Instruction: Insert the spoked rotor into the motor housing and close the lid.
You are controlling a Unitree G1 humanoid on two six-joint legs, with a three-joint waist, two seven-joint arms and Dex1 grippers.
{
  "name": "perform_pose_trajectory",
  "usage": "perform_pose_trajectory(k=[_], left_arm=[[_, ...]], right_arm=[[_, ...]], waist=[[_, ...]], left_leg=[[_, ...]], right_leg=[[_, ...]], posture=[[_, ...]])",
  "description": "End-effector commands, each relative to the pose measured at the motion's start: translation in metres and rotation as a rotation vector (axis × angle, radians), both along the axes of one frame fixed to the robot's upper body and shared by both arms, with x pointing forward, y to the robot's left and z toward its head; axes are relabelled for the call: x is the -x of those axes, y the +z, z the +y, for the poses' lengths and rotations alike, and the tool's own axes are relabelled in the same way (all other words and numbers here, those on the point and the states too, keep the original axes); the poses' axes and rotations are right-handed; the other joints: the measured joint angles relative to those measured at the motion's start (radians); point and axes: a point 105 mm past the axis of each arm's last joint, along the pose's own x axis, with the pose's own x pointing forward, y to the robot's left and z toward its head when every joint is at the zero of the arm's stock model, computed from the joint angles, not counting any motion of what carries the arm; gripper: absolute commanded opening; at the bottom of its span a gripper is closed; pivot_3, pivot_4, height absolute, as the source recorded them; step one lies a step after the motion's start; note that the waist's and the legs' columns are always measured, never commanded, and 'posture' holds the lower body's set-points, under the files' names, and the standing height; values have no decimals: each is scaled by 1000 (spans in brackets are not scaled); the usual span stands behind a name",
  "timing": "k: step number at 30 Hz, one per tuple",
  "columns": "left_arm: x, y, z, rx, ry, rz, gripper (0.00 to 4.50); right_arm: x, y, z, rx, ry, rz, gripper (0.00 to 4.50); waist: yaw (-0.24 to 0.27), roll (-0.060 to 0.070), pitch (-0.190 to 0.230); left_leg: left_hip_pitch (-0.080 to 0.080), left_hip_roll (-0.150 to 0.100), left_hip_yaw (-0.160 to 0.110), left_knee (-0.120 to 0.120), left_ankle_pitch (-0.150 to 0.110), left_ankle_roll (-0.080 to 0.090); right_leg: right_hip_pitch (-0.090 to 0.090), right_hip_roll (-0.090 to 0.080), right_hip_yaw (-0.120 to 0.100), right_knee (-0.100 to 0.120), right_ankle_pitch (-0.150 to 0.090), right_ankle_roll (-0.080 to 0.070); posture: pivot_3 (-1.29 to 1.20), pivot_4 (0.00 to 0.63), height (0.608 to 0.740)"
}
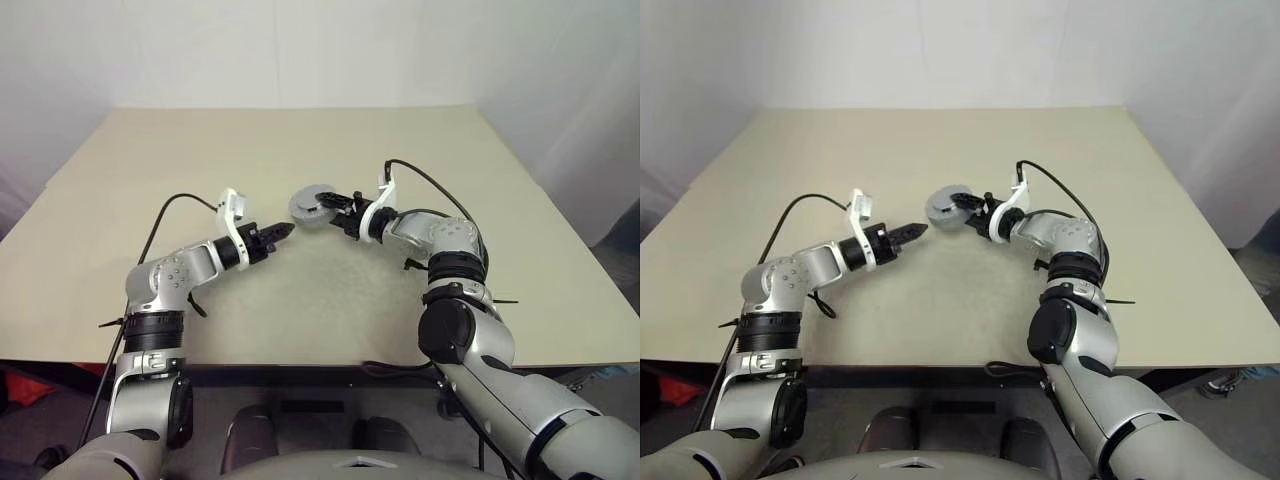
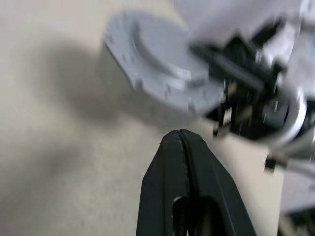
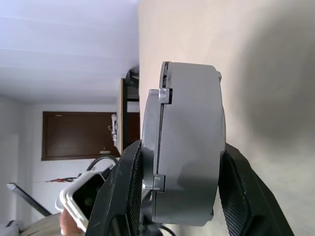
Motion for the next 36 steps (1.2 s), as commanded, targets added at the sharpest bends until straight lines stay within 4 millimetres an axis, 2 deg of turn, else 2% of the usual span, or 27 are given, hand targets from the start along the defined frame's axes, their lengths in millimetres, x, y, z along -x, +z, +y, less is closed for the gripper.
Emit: perform_pose_trajectory(k=[1,3,7,12,17,27,36], left_arm=[[-15,12,47,122,226,3,886],[-9,15,55,177,232,1,1528],[0,15,59,225,212,12,2912],[13,31,38,434,31,45,4482],[7,29,25,544,-14,114,4482],[-2,19,8,574,-54,187,4482],[-18,20,-26,643,-123,220,4482]], right_arm=[[-4,44,7,-92,25,-119,2079],[-4,44,5,-88,27,-118,2079],[-4,44,2,-84,28,-115,2079],[4,52,8,-95,95,-135,2079],[10,59,10,-115,129,-157,2079],[12,69,4,-99,121,-188,2079],[13,72,7,-81,126,-211,2079]], waist=[[-2,0,0],[0,0,0],[11,0,0],[25,-1,0],[30,-1,0],[32,-1,0],[32,-1,0]], left_leg=[[0,0,0,0,0,0],[0,0,0,1,0,0],[-1,0,-1,1,0,0],[-2,0,-1,4,0,0],[-1,0,-1,6,0,0],[-1,0,-1,6,0,0],[-1,0,-1,6,0,-1]], right_leg=[[0,0,0,0,0,0],[0,0,0,0,0,0],[0,0,0,0,1,1],[0,0,0,1,2,3],[0,0,0,4,2,3],[0,0,0,4,3,5],[0,0,0,4,3,6]], posture=[[0,0,740],[0,0,740],[0,0,740],[0,0,740],[0,0,740],[0,0,740],[0,0,740]])
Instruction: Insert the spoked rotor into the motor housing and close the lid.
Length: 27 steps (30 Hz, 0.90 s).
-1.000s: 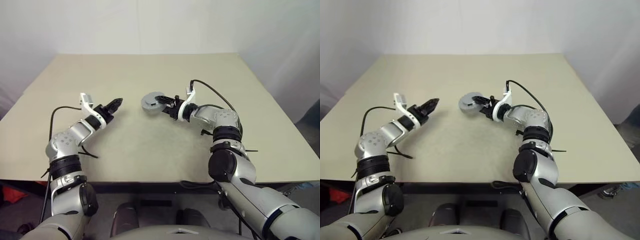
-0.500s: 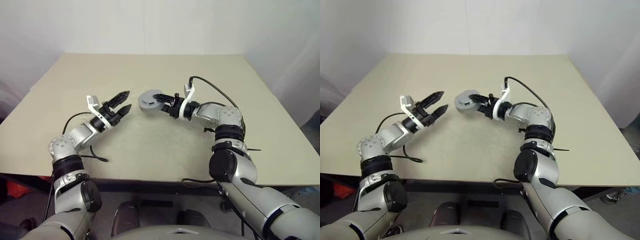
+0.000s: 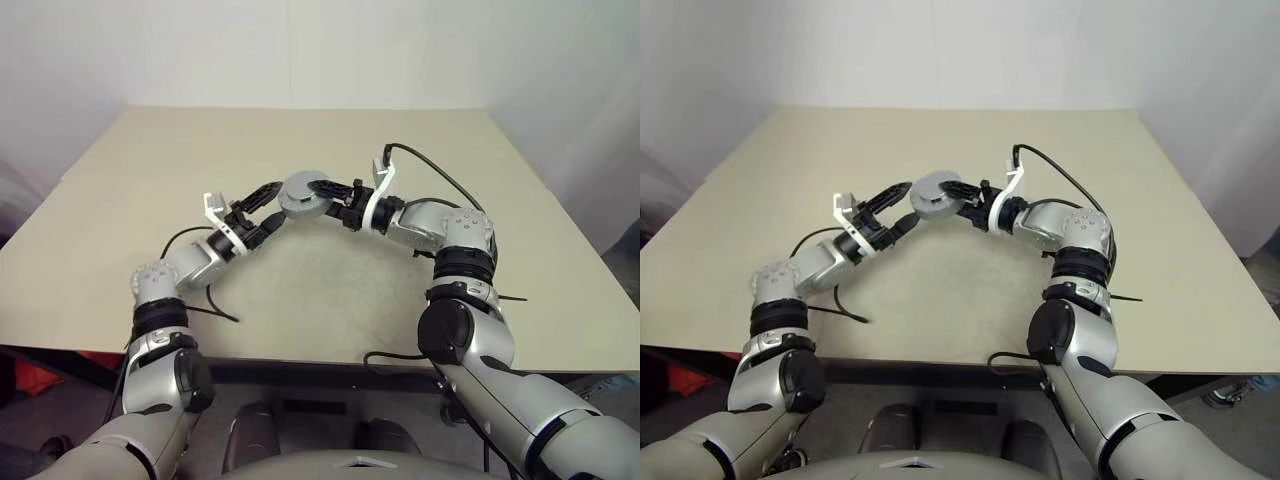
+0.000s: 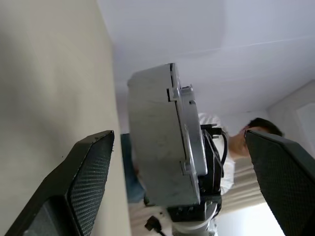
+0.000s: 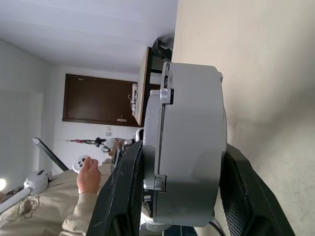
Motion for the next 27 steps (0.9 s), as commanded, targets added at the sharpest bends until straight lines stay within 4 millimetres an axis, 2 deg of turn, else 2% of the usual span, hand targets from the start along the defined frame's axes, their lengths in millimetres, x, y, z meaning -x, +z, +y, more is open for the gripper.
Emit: perform_pose_trajectory(k=[1,6,10,11,17,27], left_arm=[[-9,9,-14,20,-24,-28,4482],[-14,14,-28,41,-55,-48,4482],[-16,14,-29,44,-58,-52,4482],[-16,14,-28,50,-53,-52,4075],[-18,15,-24,64,-34,-56,2278],[-19,13,-25,38,-23,-61,2246]], right_arm=[[-2,37,2,-54,6,-125,2079],[-2,37,1,-49,3,-129,2079],[-2,35,-3,-41,-10,-128,2079],[-2,35,-4,-38,-14,-127,2079],[-3,32,-5,-30,-23,-121,2079],[-3,32,-1,-20,-16,-126,2079]], waist=[[0,0,0],[2,0,0],[2,0,0],[3,0,0],[5,0,0],[11,0,0]], left_leg=[[0,0,0,0,0,0],[0,0,0,0,0,0],[0,0,0,0,0,0],[0,0,0,0,0,0],[0,0,0,0,0,0],[0,0,0,0,0,0]], right_leg=[[0,0,0,0,0,0],[0,0,0,0,0,0],[0,0,0,0,0,0],[0,0,0,0,0,0],[0,0,0,0,0,0],[0,0,0,0,0,0]], posture=[[0,0,740],[0,0,740],[0,0,740],[0,0,740],[0,0,740],[0,0,740]])
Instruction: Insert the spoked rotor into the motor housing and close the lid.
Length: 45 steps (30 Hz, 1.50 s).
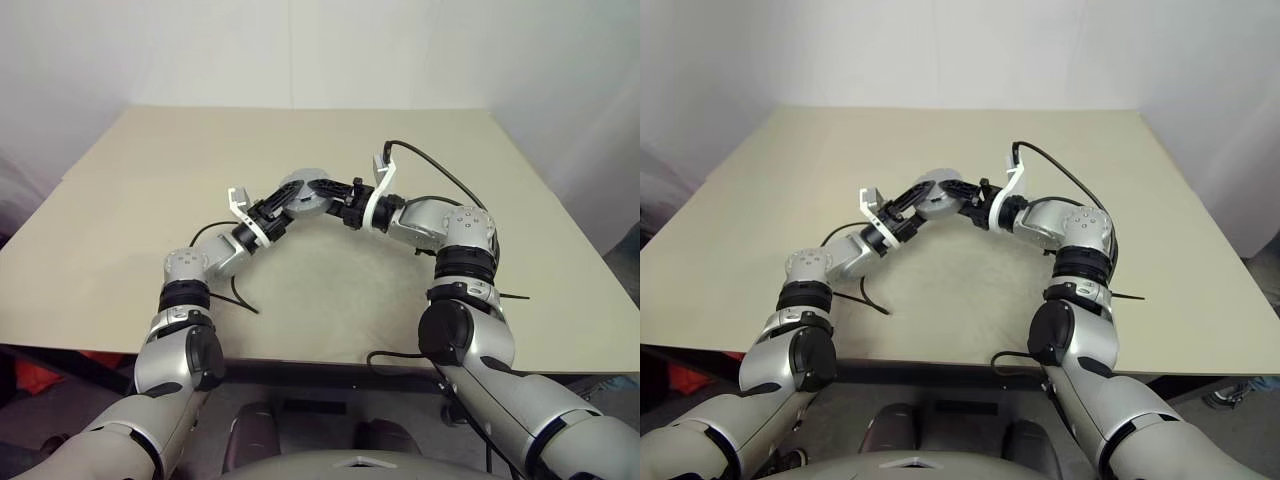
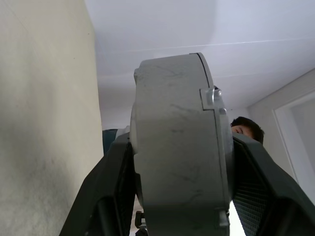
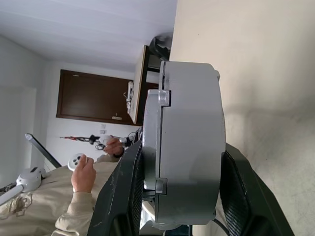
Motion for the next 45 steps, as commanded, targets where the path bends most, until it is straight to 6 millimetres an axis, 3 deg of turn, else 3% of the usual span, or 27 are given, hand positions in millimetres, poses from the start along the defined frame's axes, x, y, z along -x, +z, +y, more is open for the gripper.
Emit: perform_pose_trajectory(k=[1,9,15,22,26,34,45], left_arm=[[-5,15,2,-29,21,-59,2246],[-7,11,4,-43,42,-46,2246],[-14,3,17,-112,148,-53,2246],[-19,3,53,-143,335,-80,2246],[-18,8,99,-131,550,-102,2246],[-18,-22,154,-198,790,64,2246],[-15,-48,200,-247,997,271,2246]], right_arm=[[-3,28,0,-38,-11,-101,2079],[-3,24,0,-19,-15,-116,2079],[-17,8,-11,156,-135,-147,4011],[-25,-5,-22,205,-215,-143,4011],[-26,-9,-27,221,-234,-141,4011],[-27,-14,-25,221,-240,-128,4011],[-27,-16,-24,222,-235,-122,4011]], waist=[[3,0,0],[11,0,0],[10,0,0],[9,0,0],[7,0,0],[9,0,0],[7,-2,0]], left_leg=[[0,0,0,0,0,0],[0,0,0,1,0,0],[0,0,0,1,0,0],[0,0,0,1,0,0],[0,0,0,1,0,0],[0,0,0,2,0,0],[1,0,-1,3,0,0]], right_leg=[[0,0,0,0,0,0],[0,0,0,1,0,0],[0,-1,0,1,0,0],[0,-1,0,1,0,0],[0,-1,0,1,0,0],[0,0,0,2,0,0],[1,0,0,3,1,1]], posture=[[0,0,740],[0,0,740],[0,0,740],[0,0,740],[0,0,740],[0,0,740],[0,0,740]])
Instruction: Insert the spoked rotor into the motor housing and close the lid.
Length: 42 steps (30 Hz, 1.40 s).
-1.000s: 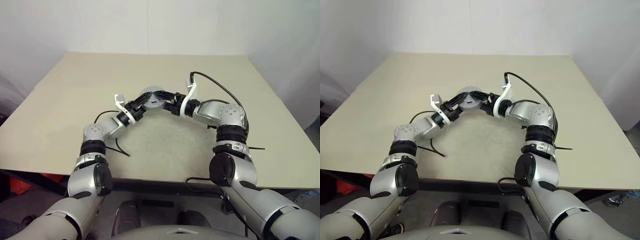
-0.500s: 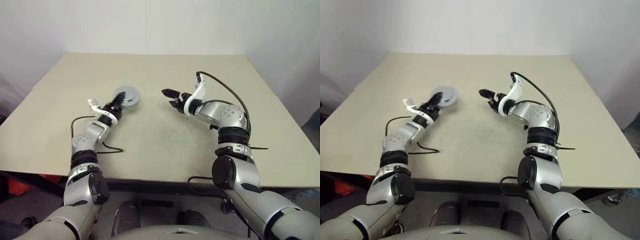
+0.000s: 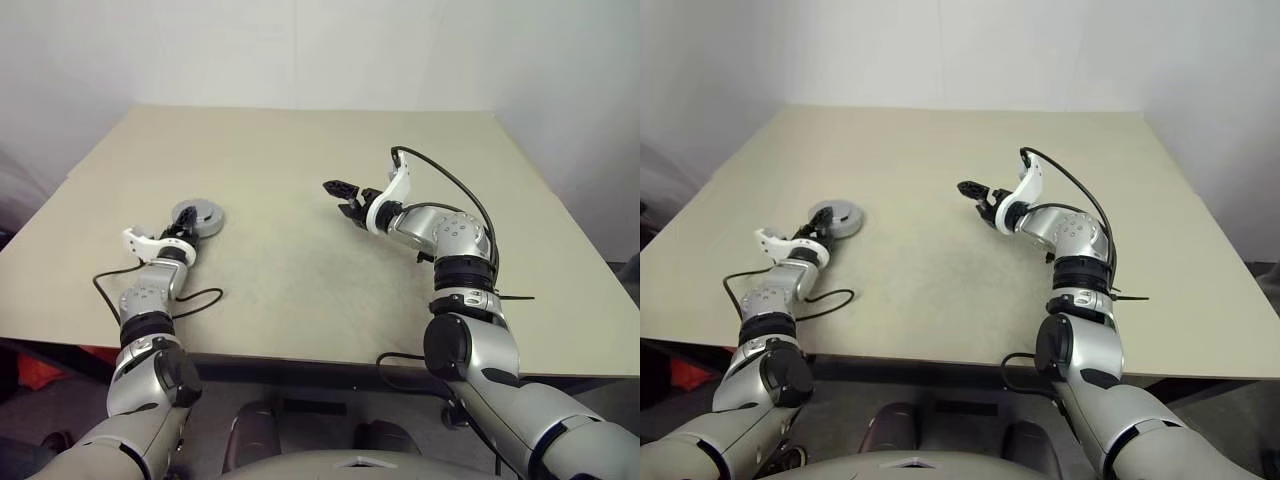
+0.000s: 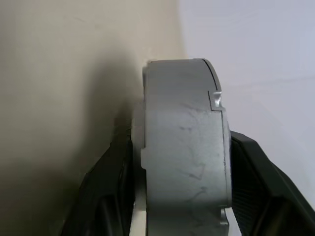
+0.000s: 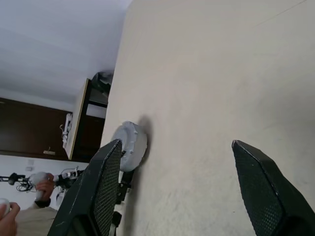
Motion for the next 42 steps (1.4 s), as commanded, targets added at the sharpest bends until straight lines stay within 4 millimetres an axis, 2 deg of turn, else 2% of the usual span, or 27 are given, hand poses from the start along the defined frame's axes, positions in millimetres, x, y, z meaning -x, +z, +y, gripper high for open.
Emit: perform_pose_trajectory(k=[1,9,10,15,21,28,30,34,38,40,42], left_arm=[[-4,23,27,-25,108,-36,2246],[2,19,44,-52,183,24,2246],[3,18,47,-59,195,32,2867],[18,12,74,-82,312,93,4398],[45,-1,114,-160,520,231,4453],[60,3,138,-259,629,289,4453],[56,14,137,-318,616,248,4453],[39,52,128,-465,574,95,4453],[24,100,124,-599,555,-37,4453],[8,140,106,-768,480,-148,4453],[-6,165,83,-891,381,-240,4453]], right_arm=[[-2,10,0,-10,-2,-31,4011],[-2,6,3,-4,4,-13,4011],[-2,5,3,-3,5,-11,4041],[-1,3,4,3,14,1,4041],[-1,0,7,19,38,12,4041],[-1,-2,10,28,61,16,4041],[-1,-2,12,37,72,0,4041],[-3,0,9,134,72,-124,4041],[-8,3,-8,340,29,-361,4041],[-9,11,-26,441,-2,-518,4041],[-6,16,-39,472,16,-586,4041]], waist=[[-4,0,0],[-20,0,0],[-23,0,0],[-32,0,0],[-69,-1,-1],[-80,-1,-1],[-76,-1,-1],[-51,-3,-1],[-20,-9,1],[-6,-13,3],[6,-15,4]], left_leg=[[0,0,0,0,0,0],[2,0,0,1,1,-1],[2,0,0,1,1,-1],[8,0,1,0,1,-2],[14,1,1,-1,2,-3],[14,3,2,-1,2,-3],[13,2,2,-1,2,-3],[11,3,1,-1,2,-3],[10,3,1,0,2,-3],[9,3,0,1,2,-3],[7,3,0,3,2,-3]], right_leg=[[0,0,0,0,0,0],[0,0,1,3,0,0],[0,0,1,3,0,0],[3,0,2,4,0,0],[5,2,3,6,-2,-4],[5,3,3,6,-3,-4],[5,3,3,6,-2,-4],[4,3,2,5,-2,-5],[4,3,1,6,-2,-5],[5,2,1,6,-2,-5],[5,1,1,5,-2,-4]], posture=[[0,0,740],[0,0,740],[0,0,740],[0,0,740],[0,0,740],[0,0,740],[0,0,740],[0,0,740],[0,0,740],[0,0,740],[0,0,740]])
